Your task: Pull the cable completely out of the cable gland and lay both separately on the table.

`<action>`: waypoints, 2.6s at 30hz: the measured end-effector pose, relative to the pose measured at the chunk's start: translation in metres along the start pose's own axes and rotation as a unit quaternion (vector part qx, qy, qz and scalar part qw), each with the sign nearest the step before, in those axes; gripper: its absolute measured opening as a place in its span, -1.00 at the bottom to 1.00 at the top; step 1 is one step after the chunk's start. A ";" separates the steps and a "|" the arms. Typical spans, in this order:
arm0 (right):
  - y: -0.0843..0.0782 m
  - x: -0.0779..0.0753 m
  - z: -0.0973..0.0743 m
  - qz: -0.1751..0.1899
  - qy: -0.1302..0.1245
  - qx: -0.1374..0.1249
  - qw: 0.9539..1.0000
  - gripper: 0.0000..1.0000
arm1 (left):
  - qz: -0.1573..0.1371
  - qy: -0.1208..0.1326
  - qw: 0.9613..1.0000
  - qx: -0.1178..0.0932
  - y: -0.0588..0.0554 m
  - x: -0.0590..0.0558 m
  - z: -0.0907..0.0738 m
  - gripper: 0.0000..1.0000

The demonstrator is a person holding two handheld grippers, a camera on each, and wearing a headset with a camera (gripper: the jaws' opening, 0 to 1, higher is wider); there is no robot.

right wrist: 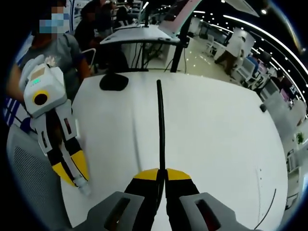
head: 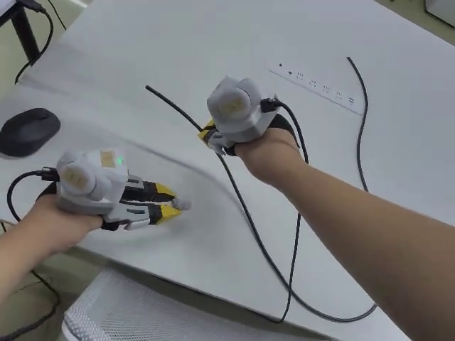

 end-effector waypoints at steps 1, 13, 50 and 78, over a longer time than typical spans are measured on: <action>0.001 0.002 0.003 0.001 0.003 0.003 1.000 -1.00 | 0.000 0.001 1.000 0.001 -0.001 0.002 0.001 -0.69; 0.008 0.017 0.030 -0.016 0.035 0.026 0.999 -1.00 | -0.022 0.017 1.000 0.006 -0.020 0.015 0.006 -0.69; -0.008 0.030 0.045 -0.050 0.020 0.053 0.997 -0.82 | 0.002 0.047 0.997 0.056 -0.029 0.016 0.008 -0.64; -0.114 0.056 -0.078 0.159 0.016 -0.158 0.975 -0.15 | -0.026 0.052 0.998 0.018 0.010 -0.010 -0.022 -0.02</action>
Point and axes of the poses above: the centre of the closed fingertips' face, and the gripper's own axes: z roughly forward along the fingers, x roughly to its left, y roughly out of its top, the point moved 8 cm from there along -z, roughly backward along the fingers, and after that the axes turned 11 degrees about x, right-handed, at the moved point
